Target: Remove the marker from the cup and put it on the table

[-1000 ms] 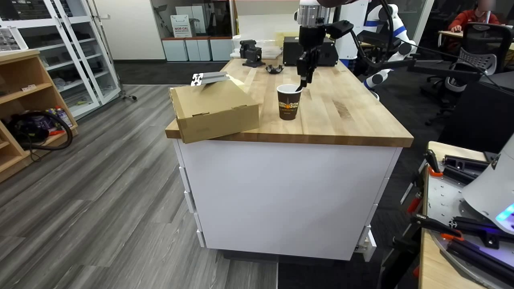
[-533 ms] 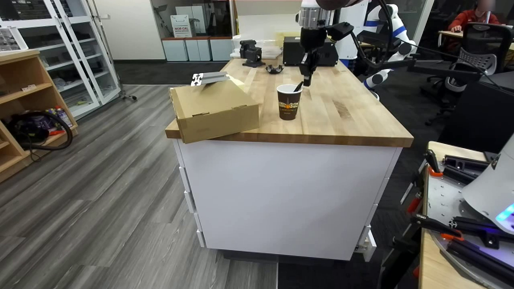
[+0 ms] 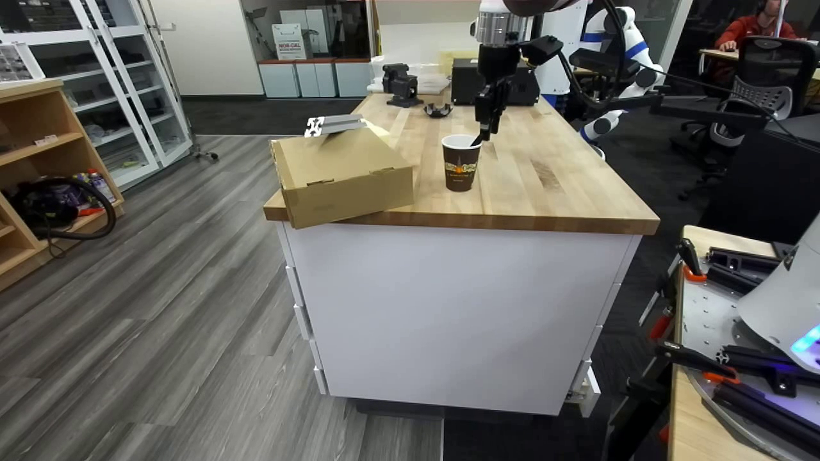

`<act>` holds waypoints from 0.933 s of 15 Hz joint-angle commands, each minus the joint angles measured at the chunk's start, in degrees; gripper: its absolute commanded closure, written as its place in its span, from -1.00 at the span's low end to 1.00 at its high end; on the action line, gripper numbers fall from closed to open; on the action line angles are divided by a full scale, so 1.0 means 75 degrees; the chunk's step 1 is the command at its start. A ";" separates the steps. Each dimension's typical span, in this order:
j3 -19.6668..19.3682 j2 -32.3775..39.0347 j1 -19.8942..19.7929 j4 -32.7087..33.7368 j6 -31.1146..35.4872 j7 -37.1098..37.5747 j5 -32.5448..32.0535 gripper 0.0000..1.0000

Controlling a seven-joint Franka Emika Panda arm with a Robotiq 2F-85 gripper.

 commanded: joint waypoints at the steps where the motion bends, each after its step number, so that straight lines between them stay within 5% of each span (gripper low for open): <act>1: 0.0070 -0.0015 -0.0035 0.0062 -0.0043 -0.0409 0.0325 -0.59; 4: 0.0075 0.0041 -0.0006 0.0165 -0.0345 -0.0355 0.0288 -0.95; 14: 0.0244 -0.0022 0.0075 0.0208 -0.0637 -0.0347 0.0457 -1.00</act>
